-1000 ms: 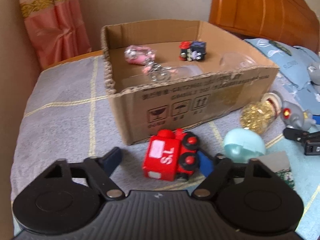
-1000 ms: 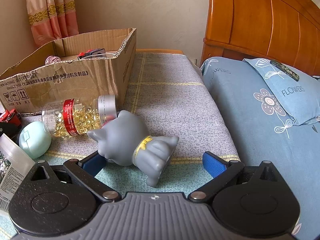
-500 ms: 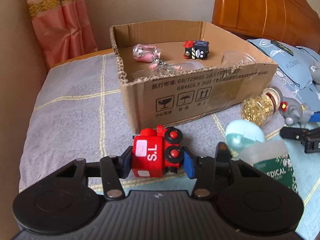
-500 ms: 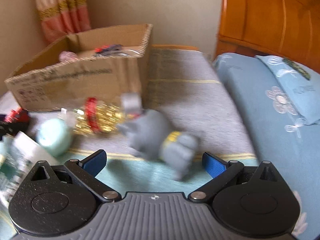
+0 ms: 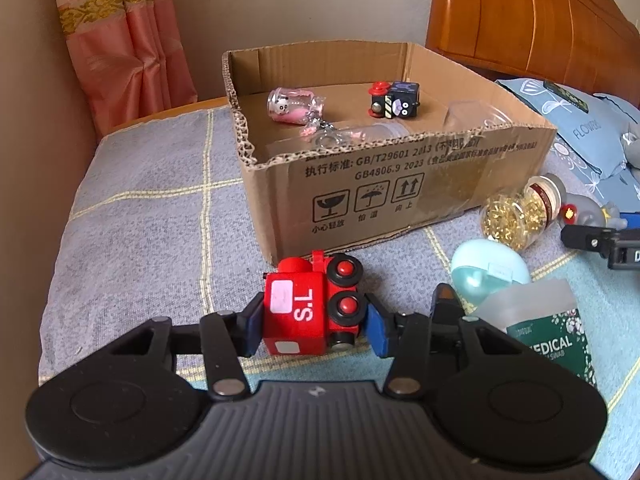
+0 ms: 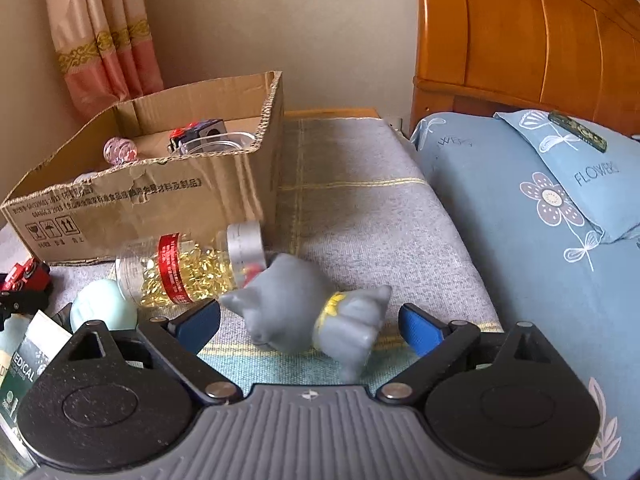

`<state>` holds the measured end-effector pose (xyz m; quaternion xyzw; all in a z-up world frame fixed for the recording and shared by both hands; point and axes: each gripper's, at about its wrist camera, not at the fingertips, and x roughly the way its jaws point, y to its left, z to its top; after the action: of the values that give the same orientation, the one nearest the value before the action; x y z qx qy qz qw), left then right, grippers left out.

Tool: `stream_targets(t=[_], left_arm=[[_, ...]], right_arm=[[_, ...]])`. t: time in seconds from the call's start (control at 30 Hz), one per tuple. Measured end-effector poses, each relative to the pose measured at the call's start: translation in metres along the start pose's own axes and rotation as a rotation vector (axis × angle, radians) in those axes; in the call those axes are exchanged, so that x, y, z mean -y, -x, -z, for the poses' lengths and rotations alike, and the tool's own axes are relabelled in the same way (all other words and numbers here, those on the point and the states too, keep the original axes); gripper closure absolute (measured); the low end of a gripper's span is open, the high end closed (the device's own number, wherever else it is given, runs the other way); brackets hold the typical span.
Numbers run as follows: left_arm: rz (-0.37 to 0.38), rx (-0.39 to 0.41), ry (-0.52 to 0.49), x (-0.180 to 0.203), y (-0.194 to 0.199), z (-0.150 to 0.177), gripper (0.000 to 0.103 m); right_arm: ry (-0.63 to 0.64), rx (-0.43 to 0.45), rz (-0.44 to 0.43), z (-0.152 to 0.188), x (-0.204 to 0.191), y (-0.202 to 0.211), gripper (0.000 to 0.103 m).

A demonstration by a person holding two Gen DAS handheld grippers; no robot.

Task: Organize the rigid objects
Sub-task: 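Close the right tool on the grey elephant toy while the left tool holds the train, then carry the train and elephant into the cardboard box and open both tools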

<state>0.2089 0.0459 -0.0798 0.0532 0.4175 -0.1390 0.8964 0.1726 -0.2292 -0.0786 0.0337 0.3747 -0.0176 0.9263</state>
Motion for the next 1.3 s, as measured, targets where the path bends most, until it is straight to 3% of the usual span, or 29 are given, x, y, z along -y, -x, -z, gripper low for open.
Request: stream_targets(t=[0.2,0.5,0.9,1.3], left_arm=[[0.005,0.000,0.012,-0.001,-0.001,0.001,0.054],[0.027,-0.027,0.013,-0.001,0.004,0.000,0.055],[0.062,-0.089,-0.025,-0.004,0.028,-0.002,0.055],[0.110,-0.095,-0.094,0.004,0.063,-0.022,0.055]], right_arm=[[0.050,0.000,0.069,0.000,-0.011,-0.005,0.024],[0.081,-0.008,0.041,0.000,-0.004,0.005,0.026],[0.207,-0.010,-0.086,-0.015,0.000,0.041,0.026],[0.301,0.022,-0.238,-0.045,-0.014,0.075,0.026]])
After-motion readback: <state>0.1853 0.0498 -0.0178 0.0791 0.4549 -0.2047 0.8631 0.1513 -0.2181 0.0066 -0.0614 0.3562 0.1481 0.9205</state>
